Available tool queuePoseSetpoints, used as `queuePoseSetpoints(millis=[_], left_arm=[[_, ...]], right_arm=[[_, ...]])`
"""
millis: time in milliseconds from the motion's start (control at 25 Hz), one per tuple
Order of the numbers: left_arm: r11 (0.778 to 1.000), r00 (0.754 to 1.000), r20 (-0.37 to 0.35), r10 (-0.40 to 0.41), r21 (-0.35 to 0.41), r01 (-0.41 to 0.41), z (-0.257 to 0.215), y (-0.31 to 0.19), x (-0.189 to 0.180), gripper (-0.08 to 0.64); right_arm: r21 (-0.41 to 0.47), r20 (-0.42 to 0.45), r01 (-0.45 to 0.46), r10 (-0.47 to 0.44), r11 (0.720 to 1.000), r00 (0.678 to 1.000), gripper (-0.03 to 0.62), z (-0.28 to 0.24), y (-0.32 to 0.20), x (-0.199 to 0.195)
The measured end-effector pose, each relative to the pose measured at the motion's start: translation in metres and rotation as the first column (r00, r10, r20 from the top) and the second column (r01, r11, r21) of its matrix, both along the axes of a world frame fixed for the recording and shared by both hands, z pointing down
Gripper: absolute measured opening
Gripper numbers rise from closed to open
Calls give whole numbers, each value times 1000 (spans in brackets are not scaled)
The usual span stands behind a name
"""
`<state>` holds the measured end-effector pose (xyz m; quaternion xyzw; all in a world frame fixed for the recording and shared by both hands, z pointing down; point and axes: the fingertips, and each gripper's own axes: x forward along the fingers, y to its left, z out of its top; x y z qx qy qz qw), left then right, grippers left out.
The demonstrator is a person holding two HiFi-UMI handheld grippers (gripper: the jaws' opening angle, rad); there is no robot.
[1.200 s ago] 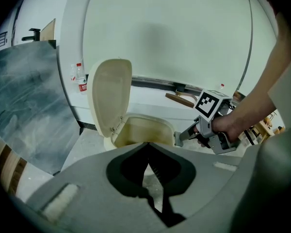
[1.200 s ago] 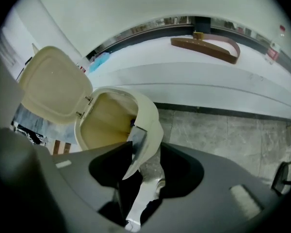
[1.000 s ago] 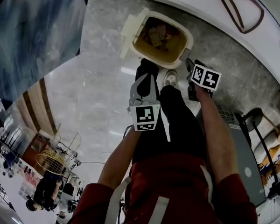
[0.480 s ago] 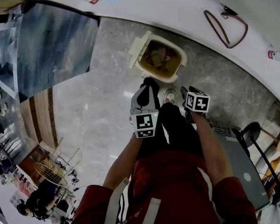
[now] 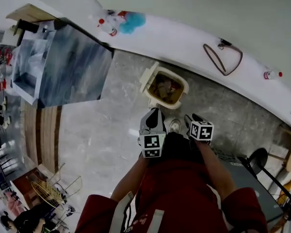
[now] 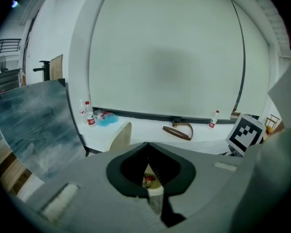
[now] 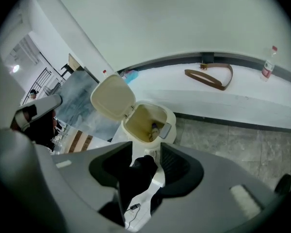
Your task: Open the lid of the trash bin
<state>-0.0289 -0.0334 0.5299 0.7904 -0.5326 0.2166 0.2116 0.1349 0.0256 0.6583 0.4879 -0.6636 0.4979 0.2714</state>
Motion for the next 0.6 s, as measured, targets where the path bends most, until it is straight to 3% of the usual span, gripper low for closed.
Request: queuePoseSetpoints(millis=[240,440,600], left_arm=[[998,1000,-21,-20,66,22,-47,-8,-9,5],[991,998,-42,-46,126,51,-83,-10,-15,5],[977,997,-52,-53,205,62,-124,-9,-20,5]], right_arm=[[12,25,16,-16,1000,1000,172,-54,2,-19],[106,36,10,-14,994,999,173,-106,-14,-24],[225,15,19,-23,974,1000,173,-153,-30,-19]])
